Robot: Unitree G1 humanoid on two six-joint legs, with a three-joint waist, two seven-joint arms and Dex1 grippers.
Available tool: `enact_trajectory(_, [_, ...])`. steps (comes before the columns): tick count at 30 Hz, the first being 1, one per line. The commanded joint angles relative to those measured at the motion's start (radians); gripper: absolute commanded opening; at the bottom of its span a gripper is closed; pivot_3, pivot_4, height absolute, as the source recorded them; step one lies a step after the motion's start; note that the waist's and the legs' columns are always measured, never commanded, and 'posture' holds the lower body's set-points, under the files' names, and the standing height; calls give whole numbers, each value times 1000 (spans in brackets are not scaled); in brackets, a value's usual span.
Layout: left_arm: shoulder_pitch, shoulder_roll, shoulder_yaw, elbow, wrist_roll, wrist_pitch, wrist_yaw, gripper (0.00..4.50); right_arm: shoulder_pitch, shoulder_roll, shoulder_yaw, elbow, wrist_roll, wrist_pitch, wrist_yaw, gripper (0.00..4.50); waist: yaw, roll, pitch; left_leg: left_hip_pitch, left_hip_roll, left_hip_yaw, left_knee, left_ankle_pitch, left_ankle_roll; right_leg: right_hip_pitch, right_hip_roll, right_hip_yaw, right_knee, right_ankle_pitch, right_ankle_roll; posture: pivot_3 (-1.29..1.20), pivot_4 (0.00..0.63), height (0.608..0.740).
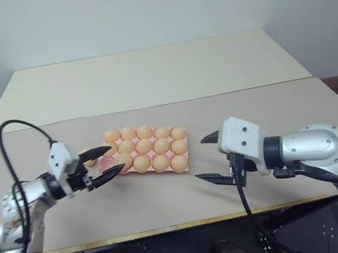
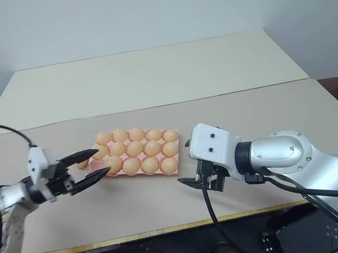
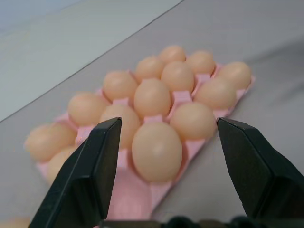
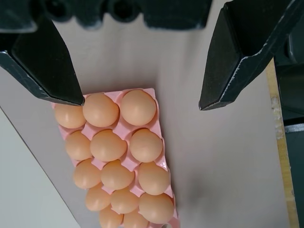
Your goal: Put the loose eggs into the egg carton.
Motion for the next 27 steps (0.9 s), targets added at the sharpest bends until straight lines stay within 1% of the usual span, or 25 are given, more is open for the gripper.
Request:
enact_trajectory(1, [109, 66, 133, -96, -2, 22, 18, 3456, -18, -8, -31, 3, 16, -40, 29, 4500, 2, 0, 0, 0, 0, 0, 0, 0, 0, 0, 0, 0, 0, 0, 0, 0, 150, 740])
enact_trajectory(3, [186, 87, 207, -138, -18, 45, 21, 3456, -23, -10, -25, 15, 13, -52, 44, 4500, 3, 0, 0, 0, 0, 0, 0, 0, 0, 0, -1, 0, -1, 0, 0, 0, 150, 740])
enact_trajectory(6, [298, 94, 318, -195, -9, 68, 44, 3456, -33, -8, -9, 37, 8, -79, 69, 4500, 5, 0, 0, 0, 0, 0, 0, 0, 0, 0, -1, 0, -1, 0, 0, 0, 150, 740])
enact_trajectory(11, [486, 71, 498, -282, -3, 114, 52, 3456, -52, -2, 21, 73, -2, -126, 111, 4500, 5, 0, 0, 0, 0, 0, 0, 0, 0, 0, -1, 0, -1, 0, 0, 0, 150, 740])
enact_trajectory(17, [635, 34, 676, -371, -16, 163, 59, 3456, -60, -7, 39, 119, -6, -181, 178, 4500, 6, 0, 0, 1, 0, 2, 0, 0, 0, 1, -1, -1, -2, 0, 0, 0, 150, 740])
enact_trajectory(23, [705, -28, 749, -452, -34, 185, 83, 3456, -81, -11, 70, 197, -51, -253, 238, 4500, 7, 0, 0, 1, 0, 5, 0, 0, 0, 2, -1, -1, -2, 0, 0, 0, 150, 740])
enact_trajectory(26, [733, -51, 776, -483, -71, 225, 94, 3456, -93, -1, 83, 222, -67, -278, 259, 4500, 6, 0, 0, 1, 0, 5, 0, 0, 0, 2, -1, -1, -2, 0, 0, 0, 150, 740])
enact_trajectory(27, [740, -57, 785, -491, -87, 238, 96, 3627, -96, 3, 88, 229, -72, -285, 263, 4500, 6, 0, 0, 1, 0, 5, 0, 0, 0, 2, 0, -1, -2, 0, 0, 0, 150, 740])
